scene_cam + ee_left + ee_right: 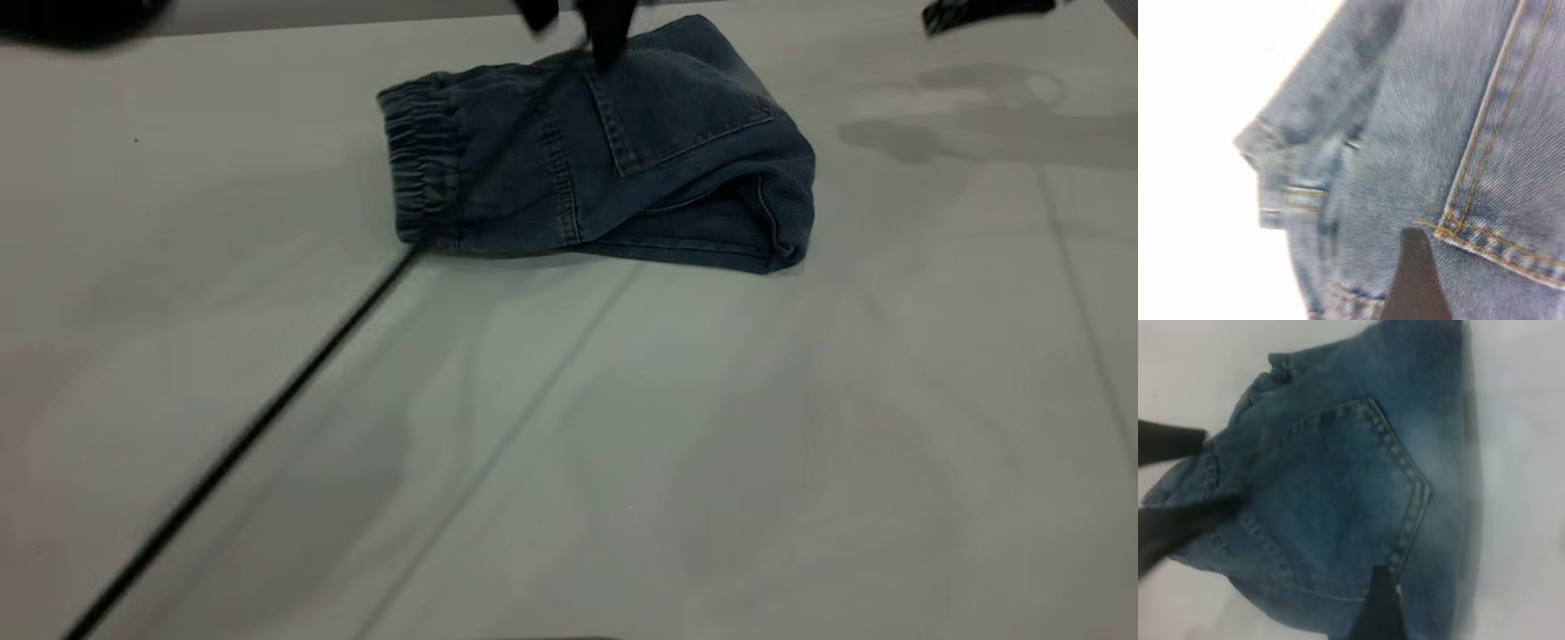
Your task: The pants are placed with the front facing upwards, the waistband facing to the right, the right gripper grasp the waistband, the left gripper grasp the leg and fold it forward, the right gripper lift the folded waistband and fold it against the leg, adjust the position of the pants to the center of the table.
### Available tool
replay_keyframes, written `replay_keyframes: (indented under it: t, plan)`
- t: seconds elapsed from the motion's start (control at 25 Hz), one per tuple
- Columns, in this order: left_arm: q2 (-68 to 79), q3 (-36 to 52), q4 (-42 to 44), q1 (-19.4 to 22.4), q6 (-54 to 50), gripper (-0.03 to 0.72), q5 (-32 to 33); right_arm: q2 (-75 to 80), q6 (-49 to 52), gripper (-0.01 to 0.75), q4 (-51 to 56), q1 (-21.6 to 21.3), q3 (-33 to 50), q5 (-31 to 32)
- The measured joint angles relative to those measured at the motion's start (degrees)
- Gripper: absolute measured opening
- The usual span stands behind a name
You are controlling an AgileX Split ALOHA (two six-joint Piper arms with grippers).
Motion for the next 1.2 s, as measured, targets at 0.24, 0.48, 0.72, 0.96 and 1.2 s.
replay_keyframes:
  t: [0.24, 0.48, 0.72, 0.96, 1.2]
  plan:
    - [-7.0, -0.2, 4.7, 0.1, -0.1, 0.496, 0.0, -9.6, 4.6, 0.568, -5.5, 0.0, -1.9, 2.6]
    - [-14.5, -0.2, 7.5, 1.9, -5.4, 0.496, 0.0, -21.4, 13.1, 0.568, -13.1, 0.0, -2.0, 9.6]
    - [-23.8, 0.8, 7.8, 2.5, -5.9, 0.496, 0.0, -33.4, 22.9, 0.568, -16.4, 0.1, -2.0, 11.4]
    - [-36.7, 12.9, 7.0, 2.5, -6.7, 0.496, 0.0, -45.8, 29.1, 0.568, -22.4, 0.7, -1.5, 12.3]
    - [-52.7, 33.5, 6.7, 2.5, -6.9, 0.496, 0.0, -61.5, 30.4, 0.568, -24.1, 0.7, 8.0, 12.8]
